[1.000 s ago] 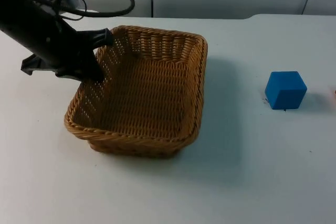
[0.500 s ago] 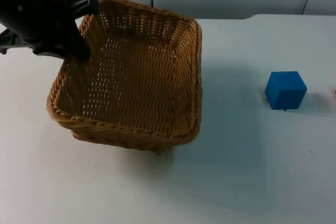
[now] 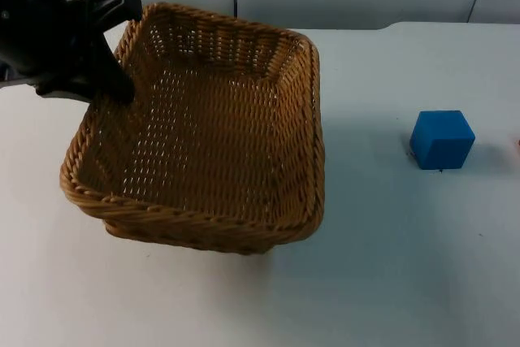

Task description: Pick up the basket with the left hand and place the blue cube into the basket with the right hand.

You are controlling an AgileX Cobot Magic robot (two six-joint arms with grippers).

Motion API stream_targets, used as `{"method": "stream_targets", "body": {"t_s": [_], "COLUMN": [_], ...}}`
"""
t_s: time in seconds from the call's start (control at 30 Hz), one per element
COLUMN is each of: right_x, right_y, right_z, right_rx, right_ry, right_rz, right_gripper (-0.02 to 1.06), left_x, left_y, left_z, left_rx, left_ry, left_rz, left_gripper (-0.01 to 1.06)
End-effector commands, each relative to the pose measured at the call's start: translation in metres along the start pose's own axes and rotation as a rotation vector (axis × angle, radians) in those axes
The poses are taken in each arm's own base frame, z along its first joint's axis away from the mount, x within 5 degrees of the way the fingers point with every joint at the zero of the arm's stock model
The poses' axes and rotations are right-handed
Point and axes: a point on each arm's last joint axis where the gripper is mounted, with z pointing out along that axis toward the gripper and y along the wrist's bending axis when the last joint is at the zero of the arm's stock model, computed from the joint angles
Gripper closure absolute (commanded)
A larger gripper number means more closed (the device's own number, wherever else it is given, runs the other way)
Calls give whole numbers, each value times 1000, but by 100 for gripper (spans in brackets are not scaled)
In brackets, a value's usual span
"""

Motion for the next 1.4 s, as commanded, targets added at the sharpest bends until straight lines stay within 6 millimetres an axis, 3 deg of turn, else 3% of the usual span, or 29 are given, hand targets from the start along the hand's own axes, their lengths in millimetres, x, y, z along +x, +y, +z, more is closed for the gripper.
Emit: {"method": "stream_targets", "body": {"t_s": [0.0,0.03,0.17,0.2,0.3,0.33,0.43,0.5,0.57,0.77,0.83,0.97,1.37], "right_x": [-26,-26,-60,-60,-76,-76,-86,-88,-90,-86,-84,-68,-28], "right_y": [1,1,5,5,5,5,12,16,31,58,60,65,72], "right_z": [18,18,65,65,103,103,149,160,188,242,251,293,350], "right_rx": [-29,-29,-112,-112,-137,-137,-172,-186,-225,-158,-127,-81,-85], "right_ry": [-9,-9,90,90,181,181,277,296,344,443,460,512,570], "right_rz": [-19,-19,-43,-43,-65,-65,-84,-95,-134,-197,-204,-204,-187], "right_gripper": [3,3,3,3,3,3,3,3,4,5,5,5,5], "left_x": [0,0,0,0,0,0,0,0,0,0,0,-1,-1], "left_y": [-8,-8,-9,-9,-9,-9,-9,-9,-9,-9,-9,-8,-8], "left_z": [-6,-6,-7,-7,-7,-7,-7,-7,-7,-7,-7,-7,-7], "left_rx": [38,38,39,39,39,39,39,39,39,39,39,36,35], "left_ry": [-13,-13,-17,-17,-17,-17,-19,-19,-19,-19,-19,-24,-26], "left_rz": [-11,-11,-9,-9,-9,-9,-9,-9,-9,-16,-16,-16,-24], "left_gripper": [105,105,105,105,105,105,105,105,105,105,105,105,105]}}
